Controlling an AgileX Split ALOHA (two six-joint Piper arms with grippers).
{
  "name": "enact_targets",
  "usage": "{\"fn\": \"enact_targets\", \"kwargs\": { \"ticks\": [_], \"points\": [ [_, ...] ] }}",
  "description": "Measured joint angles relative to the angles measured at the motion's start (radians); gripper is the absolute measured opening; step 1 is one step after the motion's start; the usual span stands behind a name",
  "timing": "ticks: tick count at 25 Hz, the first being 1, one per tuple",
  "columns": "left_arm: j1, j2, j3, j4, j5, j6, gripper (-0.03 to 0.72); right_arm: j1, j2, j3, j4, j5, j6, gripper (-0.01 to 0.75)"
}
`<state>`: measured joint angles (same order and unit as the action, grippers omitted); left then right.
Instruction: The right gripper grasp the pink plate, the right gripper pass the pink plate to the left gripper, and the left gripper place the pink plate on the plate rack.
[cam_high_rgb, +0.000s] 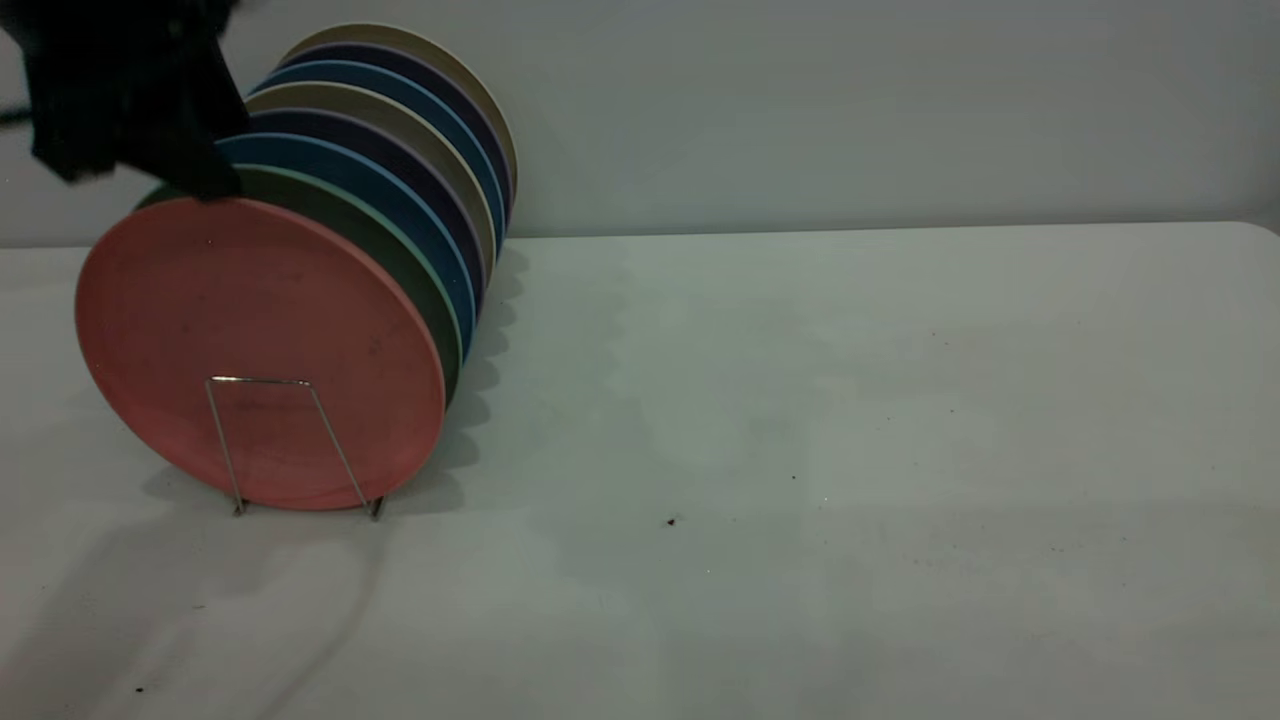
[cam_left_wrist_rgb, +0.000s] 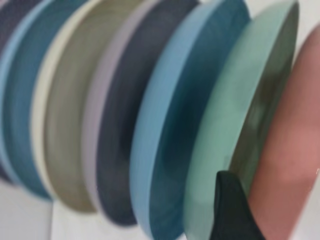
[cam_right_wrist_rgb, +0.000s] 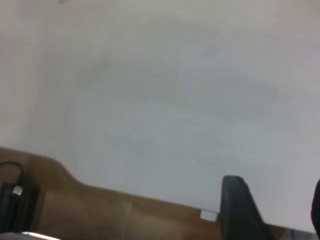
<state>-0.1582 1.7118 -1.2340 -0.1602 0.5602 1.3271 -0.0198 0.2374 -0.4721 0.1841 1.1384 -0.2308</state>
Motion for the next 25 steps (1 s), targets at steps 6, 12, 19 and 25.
{"fn": "enact_targets", "kwargs": {
  "ticks": [6, 12, 19, 25],
  "points": [
    [0.0, -0.181, 0.0, -0.001, 0.168, -0.346, 0.458, 0.0, 0.0, 0.0, -0.091, -0.005, 0.113, 0.366],
    [0.0, -0.427, 0.0, -0.001, 0.417, -0.67, 0.458, 0.055, 0.0, 0.0, -0.123, -0.006, 0.169, 0.366],
    [0.0, -0.659, 0.016, -0.001, 0.607, -0.977, 0.458, 0.161, -0.075, 0.0, -0.125, -0.007, 0.17, 0.366],
    [0.0, -0.845, 0.288, 0.0, 0.607, -1.118, 0.458, 0.181, -0.219, 0.0, -0.125, -0.006, 0.171, 0.366]
  ]
}}
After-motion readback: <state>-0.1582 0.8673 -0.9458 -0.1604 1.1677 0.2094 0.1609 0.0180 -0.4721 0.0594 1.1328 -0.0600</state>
